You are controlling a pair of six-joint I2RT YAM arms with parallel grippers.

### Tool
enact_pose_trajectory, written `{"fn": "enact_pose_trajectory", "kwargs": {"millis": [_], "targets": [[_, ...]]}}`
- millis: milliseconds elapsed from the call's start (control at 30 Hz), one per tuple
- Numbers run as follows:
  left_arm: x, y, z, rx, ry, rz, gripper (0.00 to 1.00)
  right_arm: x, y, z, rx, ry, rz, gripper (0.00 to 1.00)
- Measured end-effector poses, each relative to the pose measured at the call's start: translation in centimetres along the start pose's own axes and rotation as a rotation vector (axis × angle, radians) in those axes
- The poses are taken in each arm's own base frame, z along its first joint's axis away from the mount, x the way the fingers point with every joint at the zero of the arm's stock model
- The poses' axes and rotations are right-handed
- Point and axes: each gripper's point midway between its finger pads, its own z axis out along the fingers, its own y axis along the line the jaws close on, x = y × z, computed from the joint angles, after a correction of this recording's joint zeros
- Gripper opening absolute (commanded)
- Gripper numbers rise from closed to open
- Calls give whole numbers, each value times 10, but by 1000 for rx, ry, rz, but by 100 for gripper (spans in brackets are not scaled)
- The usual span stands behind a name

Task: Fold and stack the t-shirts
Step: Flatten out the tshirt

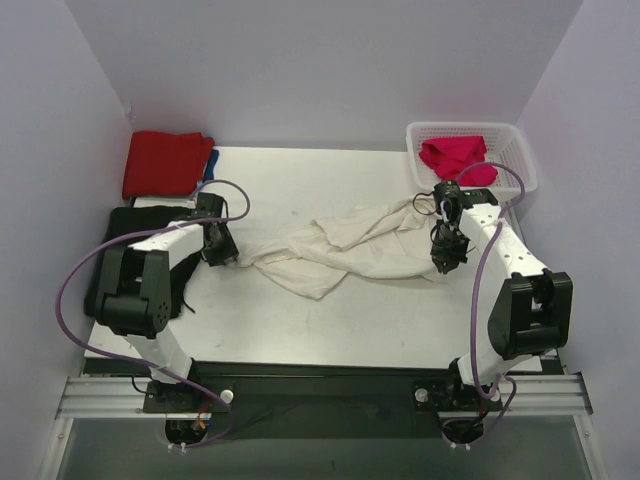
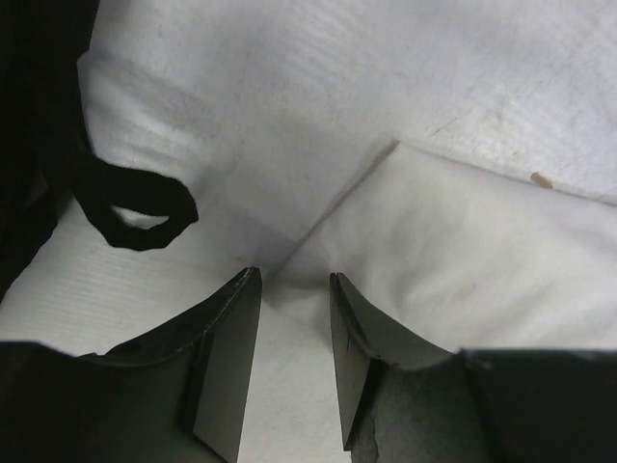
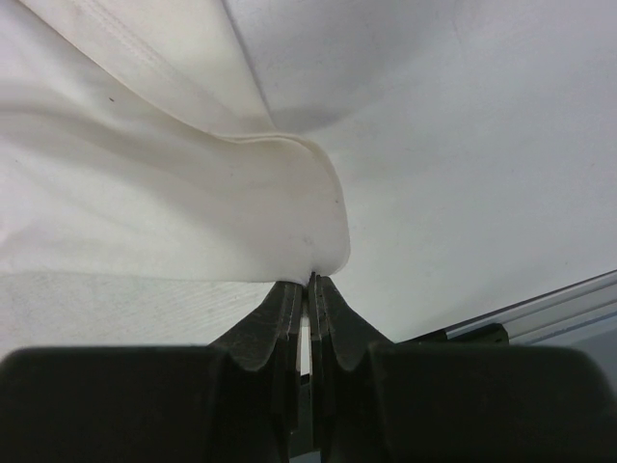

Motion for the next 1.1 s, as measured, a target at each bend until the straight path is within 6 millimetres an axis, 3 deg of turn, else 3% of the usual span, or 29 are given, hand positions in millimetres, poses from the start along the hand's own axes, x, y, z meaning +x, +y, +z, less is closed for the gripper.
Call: {"fn": "enact_pose_trajectory", "kwargs": {"millis": [333,767,1100], "targets": [[-14,-12,8,0,-18,4,45,2,0,2,1,7,-2,0],[6,0,1,-115,37,87,45,5,0,5,4,13,0,0],[8,2,0,-119,47,93,45,4,0,5,1,9,1,0]]}}
